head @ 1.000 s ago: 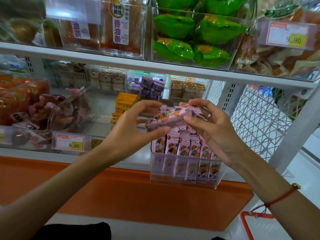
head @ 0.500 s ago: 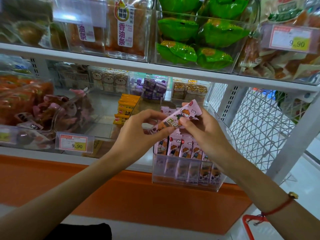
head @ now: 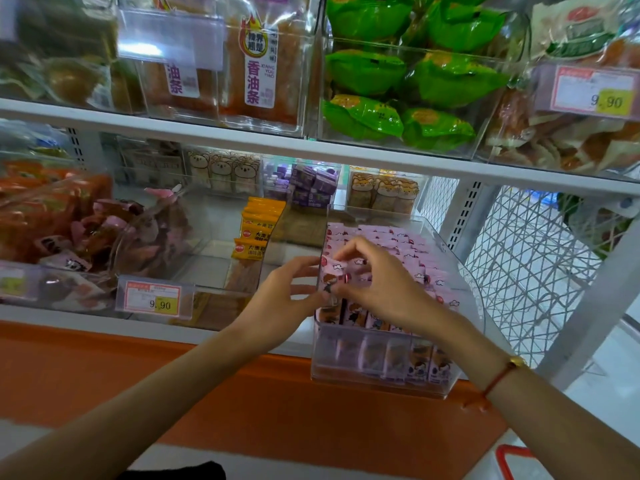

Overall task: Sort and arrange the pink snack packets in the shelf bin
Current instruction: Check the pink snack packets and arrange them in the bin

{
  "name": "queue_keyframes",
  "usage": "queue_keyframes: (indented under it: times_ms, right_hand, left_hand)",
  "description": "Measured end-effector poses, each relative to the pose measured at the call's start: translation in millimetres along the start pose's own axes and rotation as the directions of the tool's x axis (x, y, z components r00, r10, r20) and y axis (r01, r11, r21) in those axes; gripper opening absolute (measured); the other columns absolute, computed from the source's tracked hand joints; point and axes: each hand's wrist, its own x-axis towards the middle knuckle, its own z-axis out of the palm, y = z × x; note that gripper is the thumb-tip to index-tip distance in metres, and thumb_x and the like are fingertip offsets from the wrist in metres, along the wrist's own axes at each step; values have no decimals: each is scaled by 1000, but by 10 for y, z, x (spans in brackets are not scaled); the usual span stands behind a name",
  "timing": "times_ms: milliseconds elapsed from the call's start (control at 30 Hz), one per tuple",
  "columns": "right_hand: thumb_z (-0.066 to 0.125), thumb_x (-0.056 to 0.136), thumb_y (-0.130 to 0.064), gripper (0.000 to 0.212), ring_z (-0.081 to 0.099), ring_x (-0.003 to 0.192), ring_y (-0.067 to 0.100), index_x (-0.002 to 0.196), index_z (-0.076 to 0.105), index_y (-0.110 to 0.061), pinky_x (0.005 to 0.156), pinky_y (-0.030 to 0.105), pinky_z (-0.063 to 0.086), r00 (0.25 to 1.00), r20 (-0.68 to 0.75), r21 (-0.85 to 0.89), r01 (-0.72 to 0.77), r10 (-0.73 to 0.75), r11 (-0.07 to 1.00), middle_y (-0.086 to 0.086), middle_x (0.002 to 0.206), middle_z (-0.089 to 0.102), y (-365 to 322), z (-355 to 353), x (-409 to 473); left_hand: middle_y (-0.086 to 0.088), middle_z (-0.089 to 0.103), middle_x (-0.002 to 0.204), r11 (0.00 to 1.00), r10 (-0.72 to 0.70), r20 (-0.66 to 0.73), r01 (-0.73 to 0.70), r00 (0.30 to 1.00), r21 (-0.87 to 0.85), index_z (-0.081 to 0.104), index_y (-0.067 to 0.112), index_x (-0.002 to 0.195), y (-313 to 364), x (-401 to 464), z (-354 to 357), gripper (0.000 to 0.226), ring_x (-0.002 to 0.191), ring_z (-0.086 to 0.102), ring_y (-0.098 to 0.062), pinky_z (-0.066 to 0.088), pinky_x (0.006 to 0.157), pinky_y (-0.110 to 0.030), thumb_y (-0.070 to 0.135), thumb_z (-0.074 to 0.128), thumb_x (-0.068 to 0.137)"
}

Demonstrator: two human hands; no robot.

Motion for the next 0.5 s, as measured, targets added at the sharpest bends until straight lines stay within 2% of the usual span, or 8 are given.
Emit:
queue_keyframes:
  times_ms: [67,167,300,433,500]
  right_hand:
    - [78,73,-30,33,47,100,9,100,60,-25,77,24,40,996,-81,-199,4,-20,980,-10,108,54,86,24,-22]
    - [77,72,-37,33,50,104,13,102,67,-26,83,31,45,997,-47,-407,36,-60,913,-5,109,60,120,131,-74]
    - [64,86,-38,28,49,102,19,111,68,-26,80,36,45,999,21,-462,44,-38,886,-1,105,57,79,122,-52]
    - [55,93,-36,39,42,118,21,130,56,-26,93,36,40,990,144,-501,75,-2,862,3,129,49,100,79,-141]
    - [55,93,-33,41,40,124,19,134,52,-26,97,31,36,991,127,-444,89,-35,892,2,136,47,106,60,-198]
  left_hand:
    - [27,51,106,1000,-3,5,3,1000,-1,45,32,124,-11,10,-12,42,94,54,5,52,77,-19,19,63,89]
    - [27,52,105,1000,4,2,-4,1000,6,44,37,116,-25,28,-11,38,93,55,6,52,73,-17,18,64,89]
    - [27,51,104,1000,-17,-30,17,999,-7,45,35,115,-39,51,-1,40,91,56,4,53,65,-15,14,65,88]
    - [26,55,105,998,-44,-35,43,998,-34,50,36,115,-46,53,-15,36,90,62,3,53,63,-15,22,67,86]
    - [28,55,109,1000,-31,-64,31,997,5,51,37,118,-45,70,-22,34,97,60,4,55,74,-20,35,65,86]
